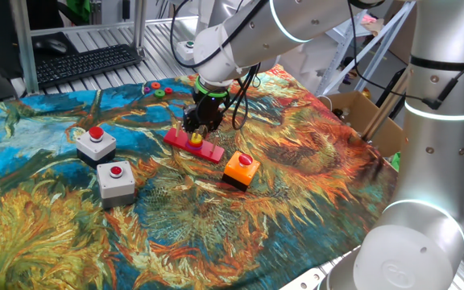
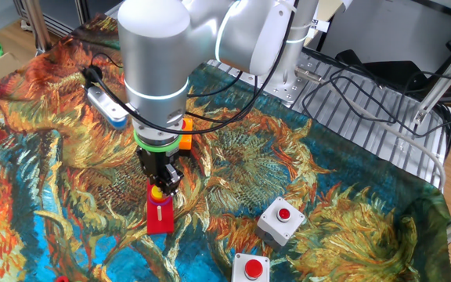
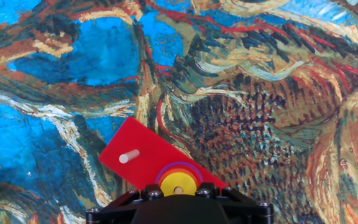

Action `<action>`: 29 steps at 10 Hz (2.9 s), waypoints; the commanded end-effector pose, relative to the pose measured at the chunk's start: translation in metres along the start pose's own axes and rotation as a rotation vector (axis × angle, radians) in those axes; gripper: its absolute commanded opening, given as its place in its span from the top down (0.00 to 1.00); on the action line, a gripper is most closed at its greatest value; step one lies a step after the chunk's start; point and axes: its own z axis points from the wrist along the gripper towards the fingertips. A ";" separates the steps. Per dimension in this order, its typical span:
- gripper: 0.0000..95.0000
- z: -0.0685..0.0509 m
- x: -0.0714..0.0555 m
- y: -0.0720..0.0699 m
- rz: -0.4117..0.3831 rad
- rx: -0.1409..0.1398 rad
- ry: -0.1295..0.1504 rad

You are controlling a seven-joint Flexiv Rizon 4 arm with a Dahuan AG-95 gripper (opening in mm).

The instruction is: Take out one Hanoi block and throw it aside

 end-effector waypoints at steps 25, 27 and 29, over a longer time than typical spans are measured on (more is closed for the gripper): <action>0.60 -0.001 0.001 0.005 0.023 -0.016 0.002; 0.60 -0.001 0.002 0.005 0.019 -0.015 0.001; 1.00 0.000 0.002 0.005 0.005 -0.016 0.001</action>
